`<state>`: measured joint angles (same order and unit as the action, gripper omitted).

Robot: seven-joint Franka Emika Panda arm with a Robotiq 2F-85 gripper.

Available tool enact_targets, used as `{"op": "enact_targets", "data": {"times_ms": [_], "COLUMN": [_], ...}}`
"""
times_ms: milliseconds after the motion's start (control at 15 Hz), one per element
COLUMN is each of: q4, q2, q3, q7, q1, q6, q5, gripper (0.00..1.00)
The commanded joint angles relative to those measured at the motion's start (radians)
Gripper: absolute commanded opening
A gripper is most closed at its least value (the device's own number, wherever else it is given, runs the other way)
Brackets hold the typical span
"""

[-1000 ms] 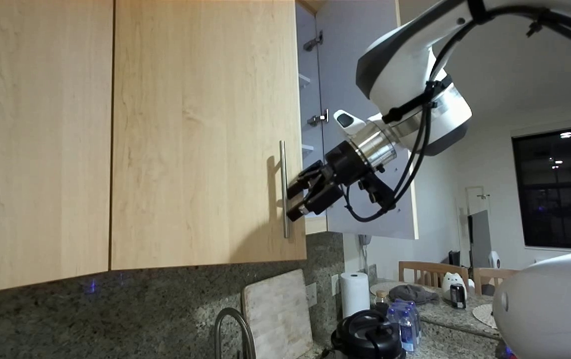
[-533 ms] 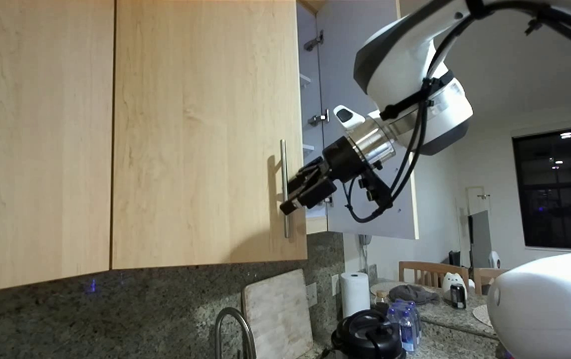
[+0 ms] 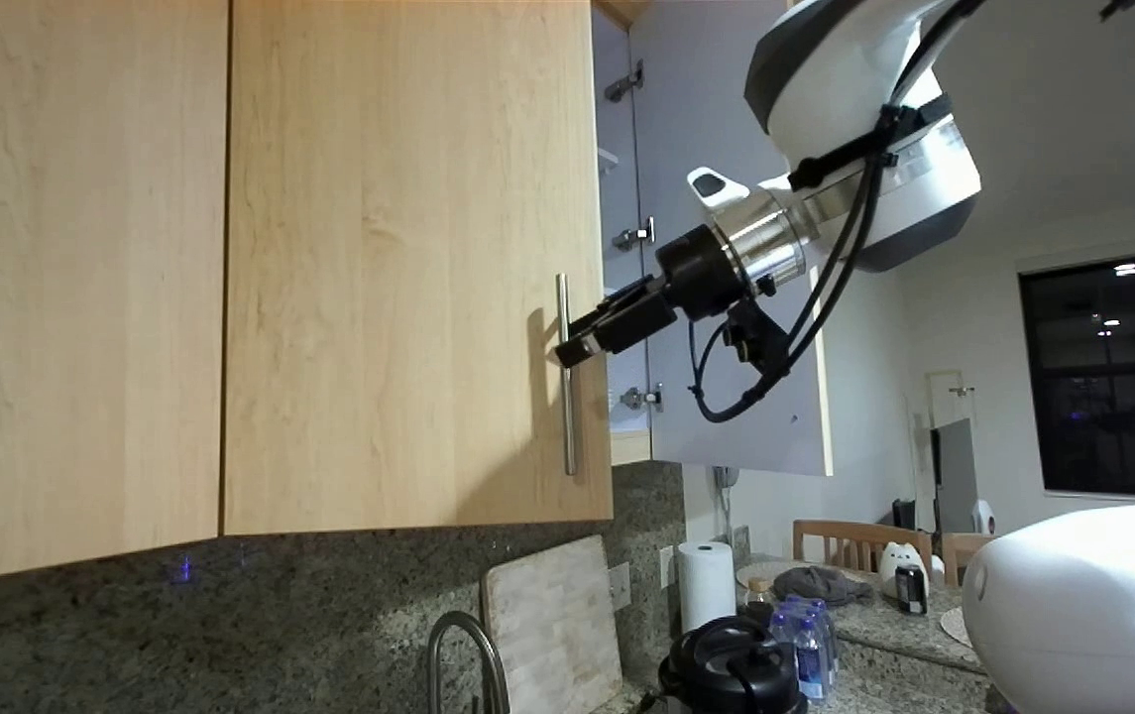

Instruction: Open the left door of the first upper cabinet from the right

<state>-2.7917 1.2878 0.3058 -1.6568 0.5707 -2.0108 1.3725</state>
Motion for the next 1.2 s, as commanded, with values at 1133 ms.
{"op": "enact_targets", "data": {"times_ms": [1133], "q4": [-0.001], "q2": [0.077], "q3": [-0.261], "q7": [0.380], "q1": [0.316], "q6": [0.087], "q5": [-0.006], "gripper": [1.00]}}
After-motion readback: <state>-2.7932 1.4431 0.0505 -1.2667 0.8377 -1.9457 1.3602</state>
